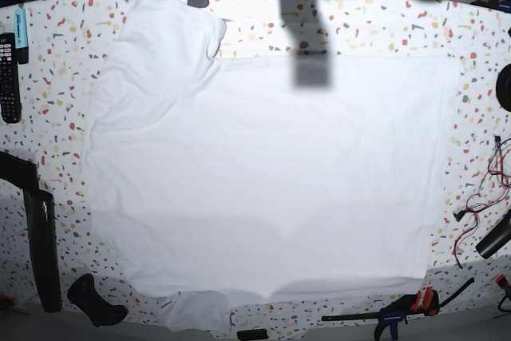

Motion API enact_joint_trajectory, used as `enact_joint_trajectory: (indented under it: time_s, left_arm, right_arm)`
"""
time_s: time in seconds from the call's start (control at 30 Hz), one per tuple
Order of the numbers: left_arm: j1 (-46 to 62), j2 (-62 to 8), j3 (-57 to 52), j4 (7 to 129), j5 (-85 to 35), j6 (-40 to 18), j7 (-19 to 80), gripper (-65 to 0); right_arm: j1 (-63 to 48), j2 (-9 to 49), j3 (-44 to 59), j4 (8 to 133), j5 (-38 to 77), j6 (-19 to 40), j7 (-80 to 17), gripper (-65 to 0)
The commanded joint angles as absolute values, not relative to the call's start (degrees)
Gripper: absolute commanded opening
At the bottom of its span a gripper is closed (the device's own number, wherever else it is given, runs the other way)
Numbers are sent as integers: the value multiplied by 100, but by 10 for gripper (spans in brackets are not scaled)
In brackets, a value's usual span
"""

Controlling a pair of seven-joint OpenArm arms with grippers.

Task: Fold the T-shirt properly
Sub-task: 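Move both grippers from rest toward the shirt's shoulder corners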

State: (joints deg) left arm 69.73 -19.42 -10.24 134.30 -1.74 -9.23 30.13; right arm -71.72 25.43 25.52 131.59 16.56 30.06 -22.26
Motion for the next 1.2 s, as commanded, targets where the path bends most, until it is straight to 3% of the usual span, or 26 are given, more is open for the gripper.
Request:
enact_joint_trajectory:
  time_s: [0.0, 0.13, 0.27, 0.5, 0.7, 0.77, 0.93, 1.17]
  left_arm:
    - [6989, -2071, -1057, 13500, -150, -941, 3002, -553]
    - [6652, -2491, -1057, 13500, -148, -947, 2998, -553]
    - [6381, -2788, -1057, 13500, -148, -1015, 2998, -553]
    - [5996, -2961, -1046, 13500, -145, -2526, 2665, -554]
    - [5621, -2974, -1046, 13500, 272, -2880, 2038, -552]
    - [5542, -2969, -1046, 13500, 709, -2877, 2141, -521]
    - [5522, -2967, -1046, 13500, 843, -2873, 2067, -362]
    - [5483, -2969, -1046, 13500, 913, -2875, 1898, -355]
  right_arm:
    - [-7105, 2574, 2598, 13334, 1651, 3004, -2187, -349]
    - [-6622, 2574, 2596, 13500, 1651, 3079, -2576, -349]
    - [-6464, 2860, 2585, 13500, 1479, 3983, -2600, -349]
    - [-6464, 3771, 2587, 13500, 652, 4000, -2530, -348]
    - [-6466, 4086, 2585, 13500, -572, 4000, -2226, -348]
    - [-6466, 4230, 2585, 13500, -760, 4000, -2139, -345]
    - [-6464, 4821, 2585, 13500, -753, 4000, -1929, -281]
    - [-6460, 5330, 2585, 13500, -650, 4000, -1835, -277]
